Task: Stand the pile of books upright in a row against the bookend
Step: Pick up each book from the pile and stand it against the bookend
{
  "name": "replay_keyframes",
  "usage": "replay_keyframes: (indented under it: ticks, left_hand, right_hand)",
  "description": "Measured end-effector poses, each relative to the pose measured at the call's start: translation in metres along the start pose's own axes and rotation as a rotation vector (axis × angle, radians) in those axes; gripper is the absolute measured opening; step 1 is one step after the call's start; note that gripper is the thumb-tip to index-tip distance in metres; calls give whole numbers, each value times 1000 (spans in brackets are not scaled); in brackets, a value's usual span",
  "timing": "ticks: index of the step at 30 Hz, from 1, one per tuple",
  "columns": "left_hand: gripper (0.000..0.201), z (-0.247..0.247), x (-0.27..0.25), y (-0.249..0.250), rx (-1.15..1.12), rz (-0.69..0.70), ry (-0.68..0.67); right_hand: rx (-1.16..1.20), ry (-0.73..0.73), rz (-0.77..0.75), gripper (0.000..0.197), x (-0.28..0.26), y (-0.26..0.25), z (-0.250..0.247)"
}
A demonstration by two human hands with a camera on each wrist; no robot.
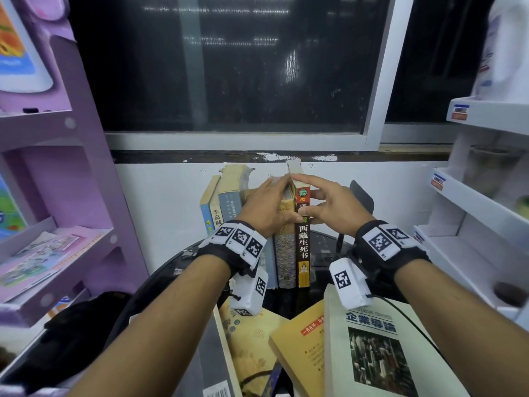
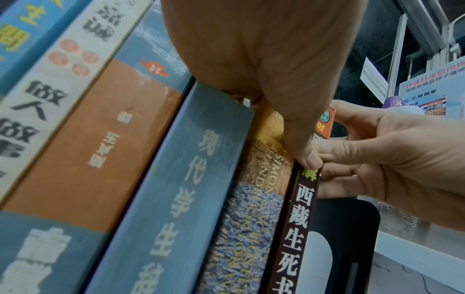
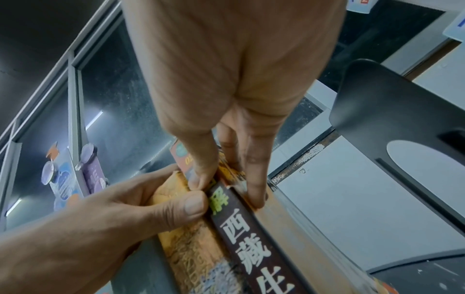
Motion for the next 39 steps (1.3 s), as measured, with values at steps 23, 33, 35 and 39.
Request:
replay_keyframes:
  ticks: [23,33,35,39]
  left_hand:
    - [73,-7,-14,15,109,-17,41]
    - [73,-9,-42,34,121,-32,38]
    - [74,-9,-48,37,140,-32,37]
    - [72,-12,-61,44,153,-44,37]
  right_hand:
    - [-223,-16,94,91,-15,9,1]
    - [-340,-62,147,88,-39,9,-5]
    - [-338,-76,167,81,-48,6,-7]
    - [-370,-106,234,66,-65,2,-11]
Point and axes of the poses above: each hand's wrist, its own x-axis towards the middle knuckle, its own z-axis out of the palm, y = z × x, the point moved 4 cm from there along x, towards the middle knuckle, and after that the axes turned 6 degrees about z, right-handed, at the moved point
